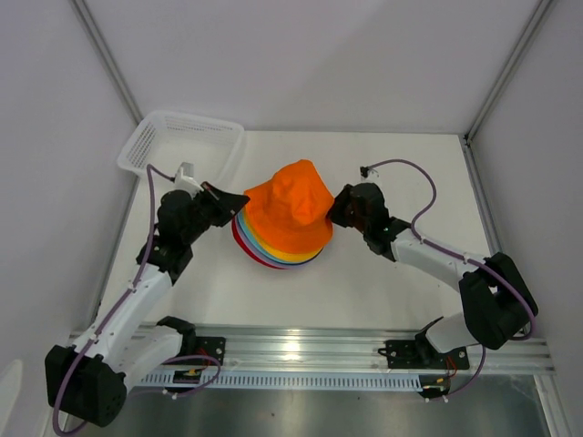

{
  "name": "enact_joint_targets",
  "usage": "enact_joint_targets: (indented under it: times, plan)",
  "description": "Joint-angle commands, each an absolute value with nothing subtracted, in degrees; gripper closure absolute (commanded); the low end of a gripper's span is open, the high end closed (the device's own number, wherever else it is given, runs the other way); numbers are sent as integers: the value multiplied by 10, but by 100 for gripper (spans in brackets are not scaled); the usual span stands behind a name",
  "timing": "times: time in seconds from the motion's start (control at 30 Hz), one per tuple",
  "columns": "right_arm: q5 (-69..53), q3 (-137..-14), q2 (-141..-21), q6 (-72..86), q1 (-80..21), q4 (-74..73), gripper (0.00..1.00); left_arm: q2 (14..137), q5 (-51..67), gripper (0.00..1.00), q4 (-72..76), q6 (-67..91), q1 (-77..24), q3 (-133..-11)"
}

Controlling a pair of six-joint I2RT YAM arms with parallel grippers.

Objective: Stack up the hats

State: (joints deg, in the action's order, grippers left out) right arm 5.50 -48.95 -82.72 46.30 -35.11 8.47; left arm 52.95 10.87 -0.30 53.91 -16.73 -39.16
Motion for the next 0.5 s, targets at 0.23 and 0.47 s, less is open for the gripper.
enact_joint_targets:
  times: [0.23, 0.47]
  plan:
    - [76, -493, -798, 477, -357, 63, 100, 525, 110, 99, -16, 535, -200, -435]
    - [78, -463, -816, 490, -357, 73, 100, 531, 36, 99, -92, 541, -207, -414]
